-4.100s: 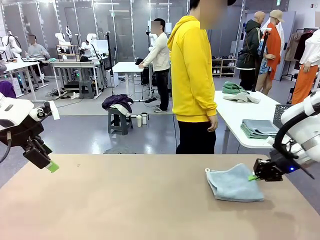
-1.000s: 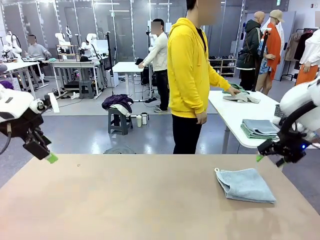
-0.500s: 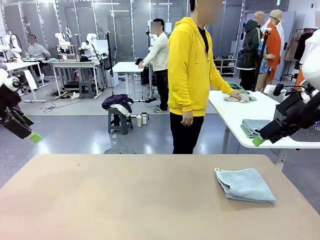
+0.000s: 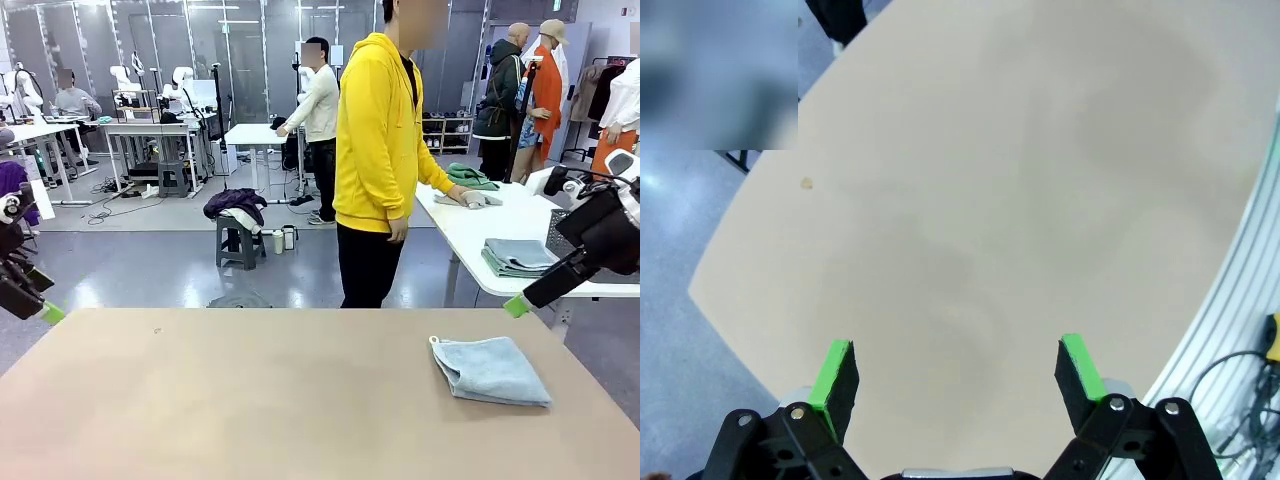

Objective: Fold the towels and place them in the basket.
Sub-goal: When a person lays out a Towel with hook on the table, fold it in half twice.

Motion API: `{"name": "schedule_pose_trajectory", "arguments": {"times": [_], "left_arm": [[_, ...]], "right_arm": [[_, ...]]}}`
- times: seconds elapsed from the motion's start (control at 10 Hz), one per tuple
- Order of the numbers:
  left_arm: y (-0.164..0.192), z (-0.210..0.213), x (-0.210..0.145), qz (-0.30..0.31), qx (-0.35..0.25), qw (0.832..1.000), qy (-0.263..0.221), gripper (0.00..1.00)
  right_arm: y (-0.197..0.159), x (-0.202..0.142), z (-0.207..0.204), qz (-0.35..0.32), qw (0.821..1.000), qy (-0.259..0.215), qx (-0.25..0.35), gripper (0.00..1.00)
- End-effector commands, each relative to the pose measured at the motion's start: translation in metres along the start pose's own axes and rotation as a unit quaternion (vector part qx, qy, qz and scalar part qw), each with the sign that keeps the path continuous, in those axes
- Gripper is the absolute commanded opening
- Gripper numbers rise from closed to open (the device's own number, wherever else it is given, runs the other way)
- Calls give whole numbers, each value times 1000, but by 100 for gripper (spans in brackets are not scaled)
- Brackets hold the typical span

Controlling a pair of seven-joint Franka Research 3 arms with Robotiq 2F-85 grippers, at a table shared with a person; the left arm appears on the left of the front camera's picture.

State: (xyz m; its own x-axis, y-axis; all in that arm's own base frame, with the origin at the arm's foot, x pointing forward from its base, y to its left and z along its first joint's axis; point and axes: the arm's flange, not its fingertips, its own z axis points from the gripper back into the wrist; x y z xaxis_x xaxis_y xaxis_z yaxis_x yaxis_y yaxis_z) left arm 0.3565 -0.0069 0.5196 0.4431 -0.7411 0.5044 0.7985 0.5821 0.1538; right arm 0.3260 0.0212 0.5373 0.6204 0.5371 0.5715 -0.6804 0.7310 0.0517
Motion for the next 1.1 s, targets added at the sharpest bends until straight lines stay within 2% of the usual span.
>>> {"name": "schedule_pose_trajectory", "arguments": {"times": [0.0,0.1,0.2,1.0], "left_arm": [[-4,-4,-13,5,9,1000,-24,100],[-2,0,-10,20,23,999,-39,100],[2,1,-2,4,1,1000,-3,100],[2,1,-2,4,1,1000,-3,100]], "right_arm": [[10,-3,-3,-10,1000,9,-4,100],[12,-2,-4,-12,1000,6,5,100],[4,2,2,3,1000,-1,-1,100],[4,2,2,3,1000,-1,-1,100]]}}
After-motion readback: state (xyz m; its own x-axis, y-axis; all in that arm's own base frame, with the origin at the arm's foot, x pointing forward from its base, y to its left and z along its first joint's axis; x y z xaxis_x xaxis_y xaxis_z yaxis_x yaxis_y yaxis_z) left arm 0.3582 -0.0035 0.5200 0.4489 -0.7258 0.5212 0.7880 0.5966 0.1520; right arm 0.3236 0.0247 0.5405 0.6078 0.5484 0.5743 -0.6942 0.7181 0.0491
